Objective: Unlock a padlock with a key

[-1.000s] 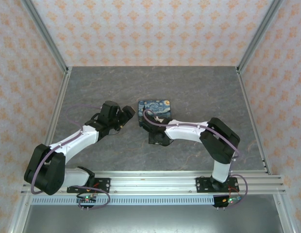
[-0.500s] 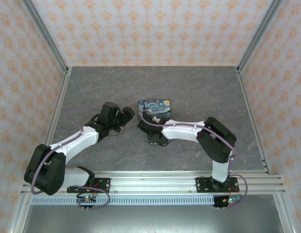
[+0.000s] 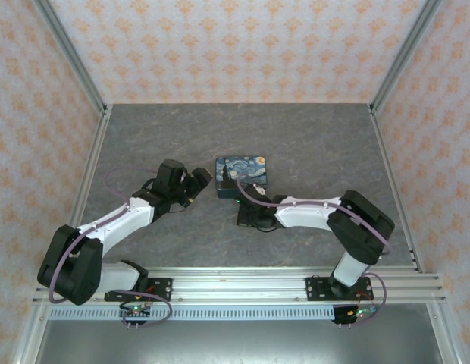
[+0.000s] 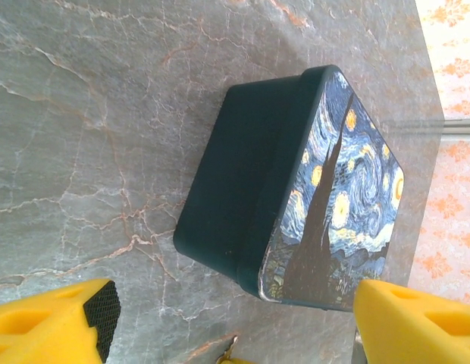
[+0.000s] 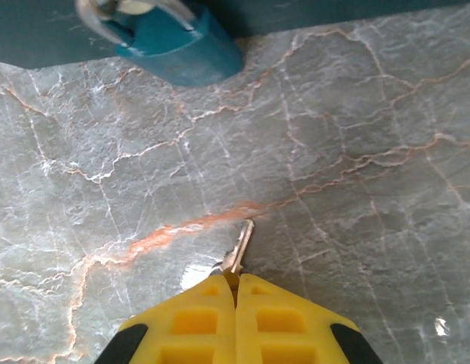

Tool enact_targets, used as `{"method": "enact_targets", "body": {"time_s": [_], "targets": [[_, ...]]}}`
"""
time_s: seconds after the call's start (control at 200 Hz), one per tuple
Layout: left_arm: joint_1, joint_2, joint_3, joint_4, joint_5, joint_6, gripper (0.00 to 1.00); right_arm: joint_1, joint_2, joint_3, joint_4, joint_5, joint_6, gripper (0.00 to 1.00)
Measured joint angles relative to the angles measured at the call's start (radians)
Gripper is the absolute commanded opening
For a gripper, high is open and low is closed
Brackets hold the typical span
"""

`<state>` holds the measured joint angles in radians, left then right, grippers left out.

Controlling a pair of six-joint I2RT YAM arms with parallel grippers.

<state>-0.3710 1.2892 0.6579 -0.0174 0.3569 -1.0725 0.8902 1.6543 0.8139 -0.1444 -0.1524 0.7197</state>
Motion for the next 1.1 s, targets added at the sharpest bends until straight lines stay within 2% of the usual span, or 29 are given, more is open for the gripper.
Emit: {"method": "enact_targets", "body": {"time_s": [0.12,0.27,0.616,0.886,1.101], "targets": [[-0.001,0.001,0.000,0.000,0.026,0.002,0.82,-0.045,-0.043,-0.088,0.119,-0.083,-0.011,0.00],[-0.032,0.023,0.000,0.001,0.033,0.008,0.81,-0.086,-0.084,-0.158,0.188,-0.142,-0.022,0.00],[-0.175,0.132,0.013,0.012,0.031,0.007,0.81,-0.111,-0.198,-0.238,0.212,-0.182,-0.025,0.00],[-0.216,0.194,0.060,0.039,0.032,-0.001,0.80,-0.149,-0.311,-0.290,0.248,-0.219,-0.037,0.00],[-0.251,0.255,0.111,0.076,0.051,-0.004,0.74,-0.180,-0.368,-0.323,0.266,-0.267,-0.060,0.00]]}}
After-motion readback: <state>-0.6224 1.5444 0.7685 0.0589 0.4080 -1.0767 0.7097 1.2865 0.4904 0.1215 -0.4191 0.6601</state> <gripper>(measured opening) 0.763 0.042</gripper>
